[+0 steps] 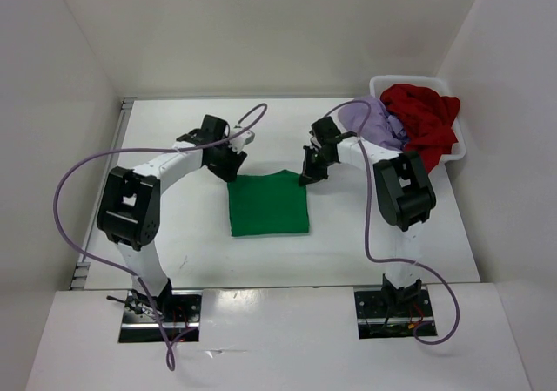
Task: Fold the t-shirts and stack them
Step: Fold the long partially folded tshirt into a neat square, then put the neatly folded tshirt into the corner of the board with the left arm
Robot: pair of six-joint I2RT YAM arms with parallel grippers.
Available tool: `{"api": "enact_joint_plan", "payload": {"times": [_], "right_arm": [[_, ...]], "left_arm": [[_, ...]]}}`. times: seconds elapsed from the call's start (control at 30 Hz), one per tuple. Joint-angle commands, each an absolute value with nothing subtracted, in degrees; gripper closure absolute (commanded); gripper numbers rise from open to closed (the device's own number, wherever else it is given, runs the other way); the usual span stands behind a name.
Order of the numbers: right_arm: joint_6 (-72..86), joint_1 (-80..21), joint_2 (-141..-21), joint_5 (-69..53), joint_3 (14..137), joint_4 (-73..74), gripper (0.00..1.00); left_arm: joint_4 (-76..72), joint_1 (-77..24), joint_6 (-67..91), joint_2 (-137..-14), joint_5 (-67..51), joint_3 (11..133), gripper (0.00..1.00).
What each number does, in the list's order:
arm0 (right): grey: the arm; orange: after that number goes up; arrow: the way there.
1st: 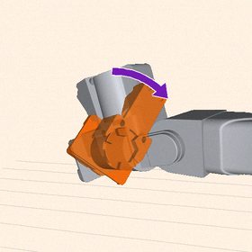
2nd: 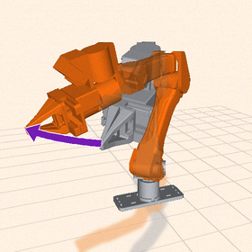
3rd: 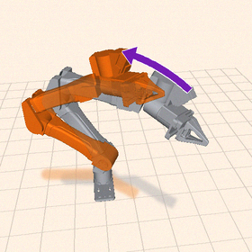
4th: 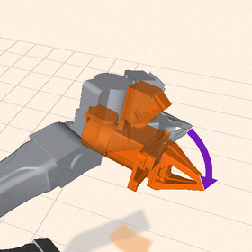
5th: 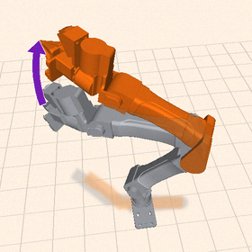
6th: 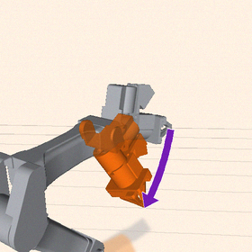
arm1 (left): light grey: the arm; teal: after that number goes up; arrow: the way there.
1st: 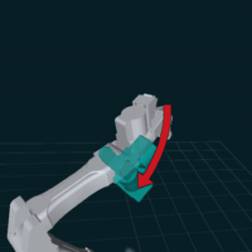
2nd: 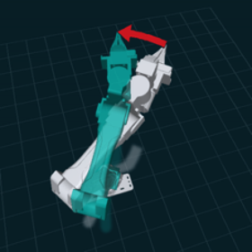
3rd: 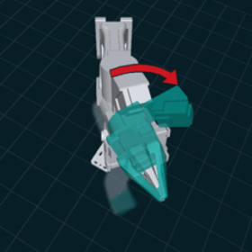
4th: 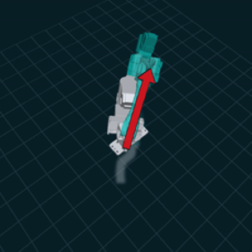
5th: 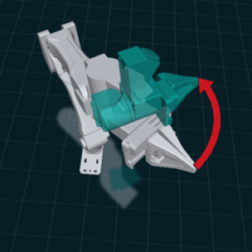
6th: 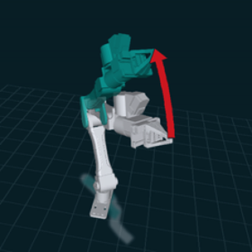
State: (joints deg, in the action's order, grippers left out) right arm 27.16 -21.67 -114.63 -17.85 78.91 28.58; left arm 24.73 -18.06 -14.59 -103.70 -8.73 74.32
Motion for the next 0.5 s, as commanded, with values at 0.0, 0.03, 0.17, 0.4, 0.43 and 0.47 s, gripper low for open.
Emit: {"api": "enact_joint_plan", "payload": {"times": [0.0,0.03,0.17,0.4,0.43,0.47], "right_arm": [[26.98,-21.01,-114.17,-16.0,82.88,26.89,1.0],[26.98,-21.01,-114.17,-16.0,82.88,26.89,1.0],[27.51,-21.01,-109.45,-17.75,81.66,26.89,0.96],[29.09,-21.01,-97.84,-18.28,75.06,28.21,0.53],[28.57,-21.01,-96.87,-18.28,74.28,28.73,0.51],[28.56,-21.01,-95.99,-17.67,74.27,29.26,0.51]], "left_arm": [[22.94,-15.03,-12.3,-103.98,-7.47,73.74,0.44],[22.94,-15.03,-12.83,-102.76,-7.47,73.74,0.44],[25.22,-15.03,-11.96,-96.17,-10.1,73.13,0.44],[32.86,-13.8,-10.46,-91.75,-31.61,62.78,0.26],[32.87,-13.19,-9.94,-92.45,-36.16,61.19,0.15],[32.35,-12.57,-8.97,-93.33,-37.17,59.78,0.11]]}}
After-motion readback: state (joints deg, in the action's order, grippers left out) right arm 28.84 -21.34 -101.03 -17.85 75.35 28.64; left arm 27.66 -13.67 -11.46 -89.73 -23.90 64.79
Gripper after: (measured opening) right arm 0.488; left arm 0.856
